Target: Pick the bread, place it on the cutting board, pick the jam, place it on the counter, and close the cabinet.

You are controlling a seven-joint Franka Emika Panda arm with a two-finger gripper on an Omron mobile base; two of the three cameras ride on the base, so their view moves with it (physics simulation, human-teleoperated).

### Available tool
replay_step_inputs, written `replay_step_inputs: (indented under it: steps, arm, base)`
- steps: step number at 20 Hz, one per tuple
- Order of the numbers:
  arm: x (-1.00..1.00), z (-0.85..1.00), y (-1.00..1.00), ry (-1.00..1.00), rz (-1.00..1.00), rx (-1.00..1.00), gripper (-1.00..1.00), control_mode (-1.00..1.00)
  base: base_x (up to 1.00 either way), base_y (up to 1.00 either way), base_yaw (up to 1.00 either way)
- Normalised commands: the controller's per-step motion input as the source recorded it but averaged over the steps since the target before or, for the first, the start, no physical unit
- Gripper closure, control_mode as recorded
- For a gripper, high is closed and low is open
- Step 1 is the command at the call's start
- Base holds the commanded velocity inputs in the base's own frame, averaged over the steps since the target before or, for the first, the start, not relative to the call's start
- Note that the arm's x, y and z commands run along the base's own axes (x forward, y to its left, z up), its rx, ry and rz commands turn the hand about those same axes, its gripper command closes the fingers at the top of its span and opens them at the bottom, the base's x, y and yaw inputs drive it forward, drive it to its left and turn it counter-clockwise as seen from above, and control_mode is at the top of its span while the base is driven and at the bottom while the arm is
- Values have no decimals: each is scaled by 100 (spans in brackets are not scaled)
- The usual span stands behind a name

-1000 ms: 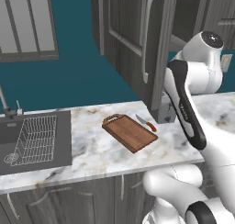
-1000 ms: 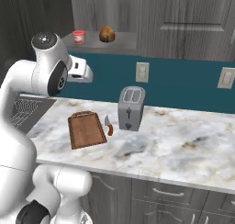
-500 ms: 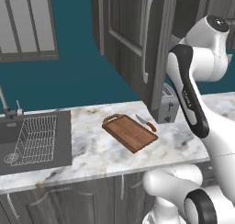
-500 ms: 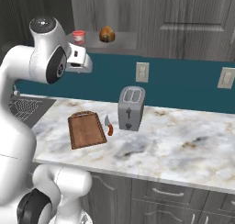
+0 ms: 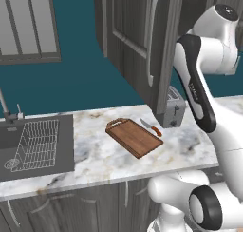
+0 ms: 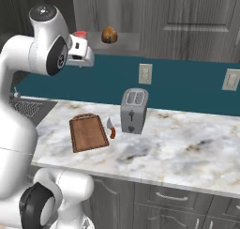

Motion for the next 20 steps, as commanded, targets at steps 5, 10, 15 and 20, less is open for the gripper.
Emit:
replay_step_inputs:
  steps: [5, 10, 15, 20]
  arm:
    - [12, 8, 0, -1, 0, 0, -100, -100]
    - [22, 4, 0, -6, 0, 0, -100, -100]
    - [20, 15, 0, -8, 0, 0, -100, -100]
    - [17, 19, 0, -9, 0, 0, -100, -100]
  base:
    - [0, 0, 0]
    - [0, 0, 0]
    - [0, 0, 0]
    - [0, 0, 0]
